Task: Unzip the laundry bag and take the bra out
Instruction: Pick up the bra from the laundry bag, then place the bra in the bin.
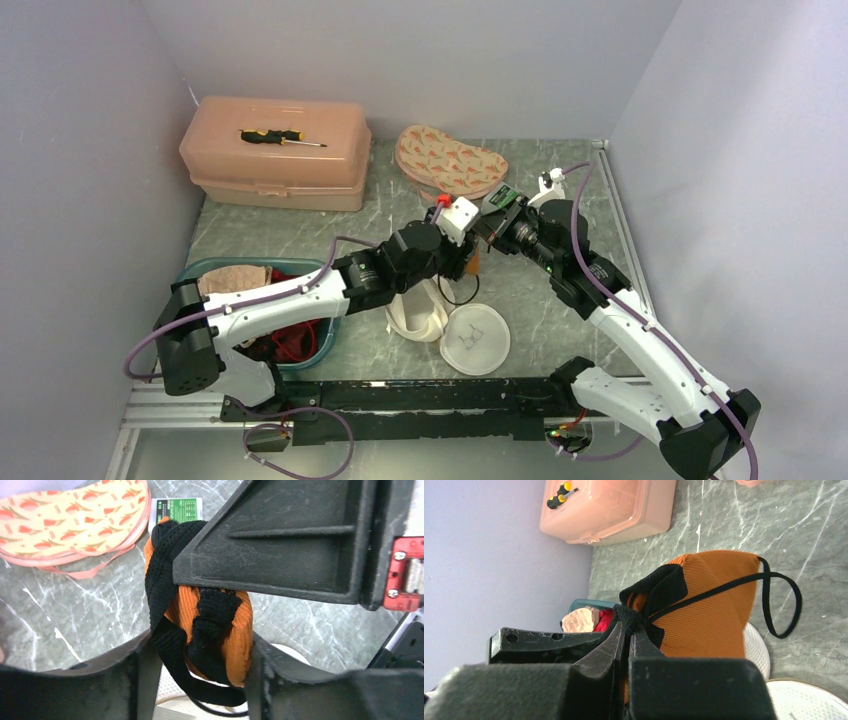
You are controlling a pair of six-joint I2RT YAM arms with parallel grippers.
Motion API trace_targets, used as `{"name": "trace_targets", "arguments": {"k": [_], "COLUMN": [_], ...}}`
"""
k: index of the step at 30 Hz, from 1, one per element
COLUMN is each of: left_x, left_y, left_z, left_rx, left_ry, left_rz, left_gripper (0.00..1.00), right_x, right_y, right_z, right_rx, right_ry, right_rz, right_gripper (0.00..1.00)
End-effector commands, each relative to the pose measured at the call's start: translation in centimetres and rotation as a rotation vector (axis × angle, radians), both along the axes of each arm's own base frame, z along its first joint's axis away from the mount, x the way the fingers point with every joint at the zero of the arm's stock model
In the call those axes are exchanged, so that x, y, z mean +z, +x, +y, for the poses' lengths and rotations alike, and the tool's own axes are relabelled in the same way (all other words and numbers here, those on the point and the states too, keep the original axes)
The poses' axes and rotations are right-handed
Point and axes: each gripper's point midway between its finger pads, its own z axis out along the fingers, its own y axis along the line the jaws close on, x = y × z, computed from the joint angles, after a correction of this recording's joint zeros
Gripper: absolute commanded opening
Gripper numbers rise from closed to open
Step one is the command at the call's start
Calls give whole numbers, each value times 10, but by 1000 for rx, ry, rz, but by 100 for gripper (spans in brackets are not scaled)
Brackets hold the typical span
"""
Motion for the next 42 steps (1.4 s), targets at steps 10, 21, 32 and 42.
{"name": "trace_targets", "arguments": {"k": [10, 21, 32, 42], "left_x": [20, 21, 32, -9], "left_y": [1, 3, -80, -90], "left_z": [19, 145, 344, 349], "left_rx": [72, 480, 1133, 1140], "left_ry": [-112, -40, -194, -189], "left_rz": [9, 97, 333, 386], "left_gripper": [3, 3, 3, 3], "right_x": [43, 68, 1, -55], "right_y": [-12, -31, -35, -40], "right_z": [16, 16, 11, 32], "right_rx": [119, 252, 225, 328], "right_ry": [94, -31, -9, 49], "right_rz": [-126, -279, -275, -171], "right_gripper": [35, 100, 100, 100]}}
